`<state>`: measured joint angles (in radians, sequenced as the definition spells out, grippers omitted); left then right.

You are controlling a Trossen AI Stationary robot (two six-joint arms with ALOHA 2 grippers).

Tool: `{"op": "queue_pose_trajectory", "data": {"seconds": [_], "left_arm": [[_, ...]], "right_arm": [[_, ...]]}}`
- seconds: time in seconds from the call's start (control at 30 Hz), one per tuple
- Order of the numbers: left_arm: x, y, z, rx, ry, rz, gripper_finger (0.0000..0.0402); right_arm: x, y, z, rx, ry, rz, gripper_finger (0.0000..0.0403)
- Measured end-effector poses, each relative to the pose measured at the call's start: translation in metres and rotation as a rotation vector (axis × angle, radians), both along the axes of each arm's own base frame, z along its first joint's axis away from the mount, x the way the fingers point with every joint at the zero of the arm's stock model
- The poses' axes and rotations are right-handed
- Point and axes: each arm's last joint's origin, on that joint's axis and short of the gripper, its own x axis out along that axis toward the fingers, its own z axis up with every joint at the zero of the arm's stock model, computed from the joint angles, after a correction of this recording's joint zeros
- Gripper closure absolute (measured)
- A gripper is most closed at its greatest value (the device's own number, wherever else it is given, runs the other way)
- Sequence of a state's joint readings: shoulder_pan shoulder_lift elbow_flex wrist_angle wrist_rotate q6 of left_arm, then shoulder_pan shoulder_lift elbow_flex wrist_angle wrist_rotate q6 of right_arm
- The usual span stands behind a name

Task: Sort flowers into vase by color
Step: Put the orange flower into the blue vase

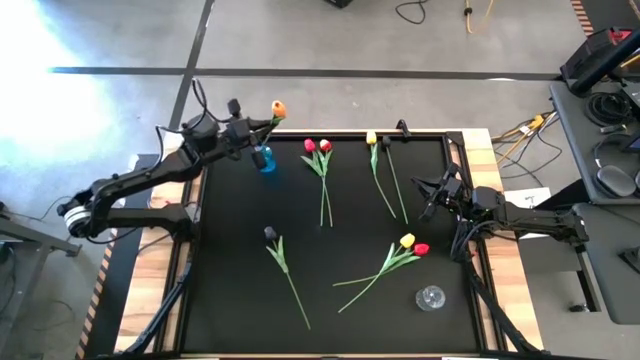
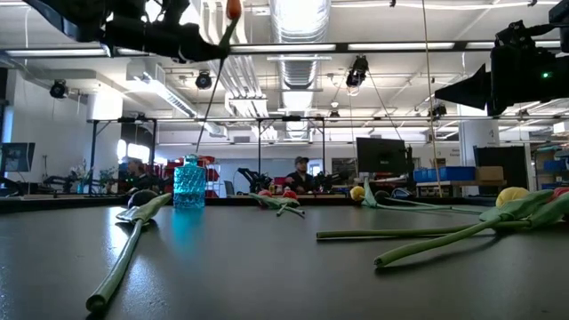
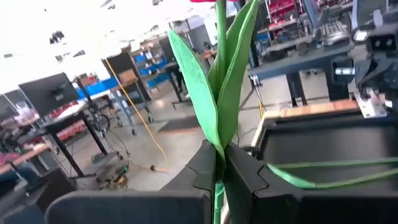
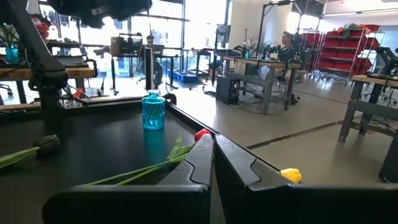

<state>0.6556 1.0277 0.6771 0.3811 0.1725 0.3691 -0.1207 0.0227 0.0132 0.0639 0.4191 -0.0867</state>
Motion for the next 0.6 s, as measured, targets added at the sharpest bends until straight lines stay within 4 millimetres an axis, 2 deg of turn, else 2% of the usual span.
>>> {"op": "queue_pose_trajectory", "data": {"seconds": [0.37,0.6], "left_arm": [[-0.003,0.005,-0.007,-0.022,0.004,0.027,0.0401],[-0.011,0.009,-0.021,-0.018,-0.056,0.06,0.0401]], "right_arm": [[0.0,0.0,0.0,0.0,0.0,0.0,0.0394],[0.0,0.0,0.0,0.0,0.0,0.0,0.0394]]}}
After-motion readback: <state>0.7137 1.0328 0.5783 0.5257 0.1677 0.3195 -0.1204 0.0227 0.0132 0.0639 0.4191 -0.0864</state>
